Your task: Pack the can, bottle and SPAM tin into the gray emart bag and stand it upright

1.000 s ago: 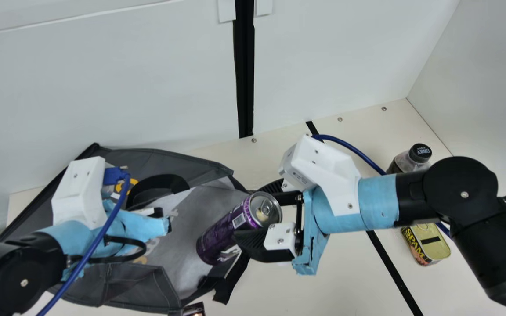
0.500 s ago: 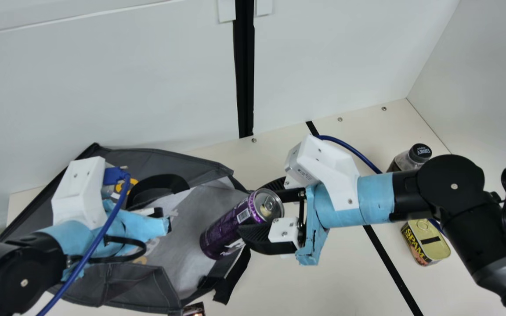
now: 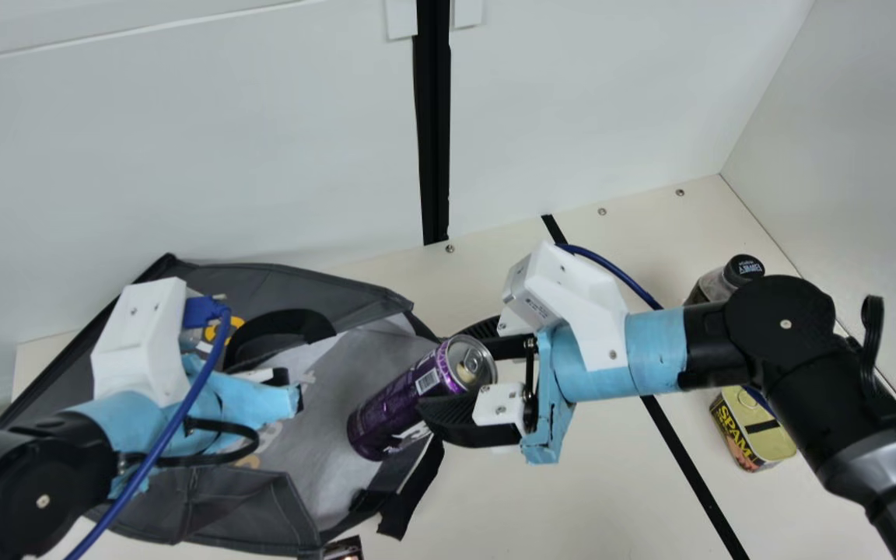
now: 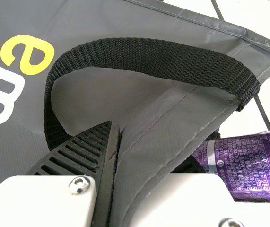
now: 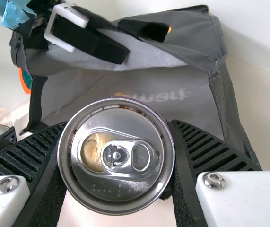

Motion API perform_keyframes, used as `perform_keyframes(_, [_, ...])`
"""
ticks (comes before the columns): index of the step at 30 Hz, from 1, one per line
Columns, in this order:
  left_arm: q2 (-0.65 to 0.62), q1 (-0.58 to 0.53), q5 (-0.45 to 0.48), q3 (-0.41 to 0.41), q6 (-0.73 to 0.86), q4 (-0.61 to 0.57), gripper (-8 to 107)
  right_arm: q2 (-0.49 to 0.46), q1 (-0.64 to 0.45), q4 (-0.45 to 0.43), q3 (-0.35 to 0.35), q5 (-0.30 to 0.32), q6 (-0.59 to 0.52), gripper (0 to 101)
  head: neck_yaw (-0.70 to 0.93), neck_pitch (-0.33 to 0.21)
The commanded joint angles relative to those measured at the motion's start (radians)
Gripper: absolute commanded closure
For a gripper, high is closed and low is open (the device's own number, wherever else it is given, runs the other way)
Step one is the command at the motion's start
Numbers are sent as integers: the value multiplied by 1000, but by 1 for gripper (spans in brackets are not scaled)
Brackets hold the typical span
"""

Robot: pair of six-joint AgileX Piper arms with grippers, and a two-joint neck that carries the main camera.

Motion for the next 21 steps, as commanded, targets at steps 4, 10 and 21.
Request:
perform_keyframes(4, [0,0,0,0,0,0,107,12,-4,20,12,1,-19,101,-2,-23])
perform_keyframes(10, [0,0,0,0,0,0,107,29,-6,46,25,1,-39,101,-2,-23])
perform_keyframes(21, [0,0,0,0,0,0,107,64,63,91,60,-68,-62,101,-2,-23])
